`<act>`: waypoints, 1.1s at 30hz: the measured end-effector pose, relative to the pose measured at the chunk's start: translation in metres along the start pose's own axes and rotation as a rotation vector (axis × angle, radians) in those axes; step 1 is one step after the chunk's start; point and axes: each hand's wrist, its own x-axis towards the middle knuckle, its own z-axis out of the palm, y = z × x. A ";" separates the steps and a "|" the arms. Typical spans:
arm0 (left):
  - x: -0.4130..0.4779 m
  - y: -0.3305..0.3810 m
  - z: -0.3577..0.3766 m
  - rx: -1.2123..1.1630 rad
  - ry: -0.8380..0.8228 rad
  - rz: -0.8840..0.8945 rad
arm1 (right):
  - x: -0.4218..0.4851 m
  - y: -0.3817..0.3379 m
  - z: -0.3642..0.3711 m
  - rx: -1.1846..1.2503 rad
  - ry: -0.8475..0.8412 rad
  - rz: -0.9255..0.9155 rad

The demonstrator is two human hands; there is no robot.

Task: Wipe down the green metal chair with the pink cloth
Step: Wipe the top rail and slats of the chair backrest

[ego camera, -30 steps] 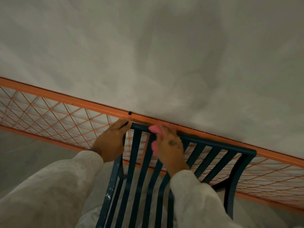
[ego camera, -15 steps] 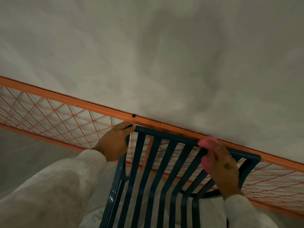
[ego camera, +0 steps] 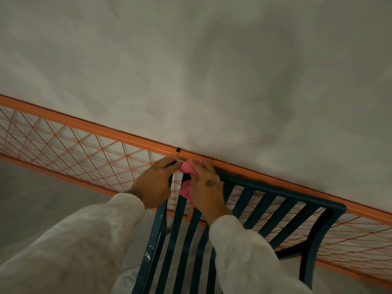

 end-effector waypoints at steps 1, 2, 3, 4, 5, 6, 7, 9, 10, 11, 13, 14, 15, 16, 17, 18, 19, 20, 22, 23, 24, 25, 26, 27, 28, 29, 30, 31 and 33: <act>0.000 0.000 0.000 0.004 -0.003 0.001 | 0.003 -0.003 -0.001 -0.006 -0.046 0.009; 0.001 0.000 -0.001 0.011 -0.010 -0.001 | 0.005 -0.003 -0.005 -0.028 -0.081 -0.010; 0.001 0.000 0.000 0.016 -0.019 -0.005 | 0.004 0.000 -0.010 -0.065 -0.104 -0.043; 0.001 -0.001 0.000 0.021 -0.030 -0.008 | 0.002 0.006 -0.018 -0.095 -0.120 -0.066; 0.001 -0.002 0.000 0.029 -0.040 -0.013 | -0.001 0.015 -0.027 -0.099 -0.117 -0.070; 0.001 -0.003 0.000 0.039 -0.050 -0.019 | -0.004 0.025 -0.036 -0.093 -0.108 -0.054; 0.002 -0.004 -0.001 0.046 -0.058 -0.026 | -0.008 0.036 -0.045 -0.083 -0.075 -0.035; 0.002 -0.006 0.000 0.050 -0.066 -0.037 | -0.017 0.062 -0.066 -0.108 0.001 0.019; 0.002 -0.006 0.000 0.047 -0.068 -0.042 | -0.021 0.075 -0.077 -0.125 0.035 0.071; 0.002 -0.006 0.000 0.042 -0.069 -0.045 | -0.026 0.088 -0.088 -0.123 0.071 0.129; 0.001 -0.006 0.000 0.023 -0.066 -0.053 | -0.031 0.108 -0.108 -0.072 0.161 0.212; 0.001 -0.005 0.000 0.012 -0.064 -0.056 | -0.034 0.113 -0.114 -0.034 0.218 0.237; 0.001 -0.005 0.001 0.005 -0.061 -0.055 | -0.035 0.113 -0.116 -0.002 0.277 0.249; 0.001 -0.004 0.000 0.002 -0.057 -0.052 | -0.035 0.109 -0.113 0.020 0.323 0.265; 0.000 -0.004 0.001 0.000 -0.056 -0.049 | -0.034 0.100 -0.107 0.024 0.350 0.267; 0.000 -0.004 0.000 -0.004 -0.056 -0.048 | -0.033 0.091 -0.096 0.024 0.353 0.270; 0.000 -0.005 0.000 -0.009 -0.056 -0.051 | -0.032 0.079 -0.084 0.032 0.333 0.247; 0.000 -0.005 0.000 -0.010 -0.057 -0.056 | -0.030 0.066 -0.070 0.054 0.295 0.208; 0.000 -0.004 0.000 -0.004 -0.061 -0.061 | -0.024 0.038 -0.041 0.105 0.185 0.115; 0.000 -0.004 0.001 0.000 -0.063 -0.061 | -0.019 0.025 -0.028 0.089 0.134 0.077; 0.001 -0.003 0.000 0.002 -0.064 -0.060 | -0.013 0.014 -0.016 0.057 0.093 0.050; 0.001 -0.001 0.000 0.000 -0.064 -0.057 | -0.007 0.006 -0.005 0.026 0.063 0.024; 0.001 0.001 -0.002 -0.004 -0.061 -0.050 | -0.001 0.002 0.003 0.010 0.017 0.019; 0.001 0.002 -0.003 -0.008 -0.054 -0.041 | 0.003 -0.001 0.007 0.006 -0.029 0.023; 0.001 0.003 -0.004 -0.006 -0.047 -0.030 | 0.005 0.002 0.007 -0.006 -0.068 0.021; 0.001 0.003 -0.004 -0.001 -0.045 -0.023 | 0.006 0.007 0.002 -0.031 -0.094 0.001; 0.001 0.002 -0.004 0.006 -0.047 -0.025 | 0.005 0.013 -0.007 -0.073 -0.122 -0.026; 0.002 0.001 -0.003 0.012 -0.054 -0.033 | 0.002 0.021 -0.017 -0.124 -0.148 -0.064; 0.003 -0.001 -0.002 0.020 -0.074 -0.056 | -0.006 0.043 -0.040 -0.186 -0.137 -0.121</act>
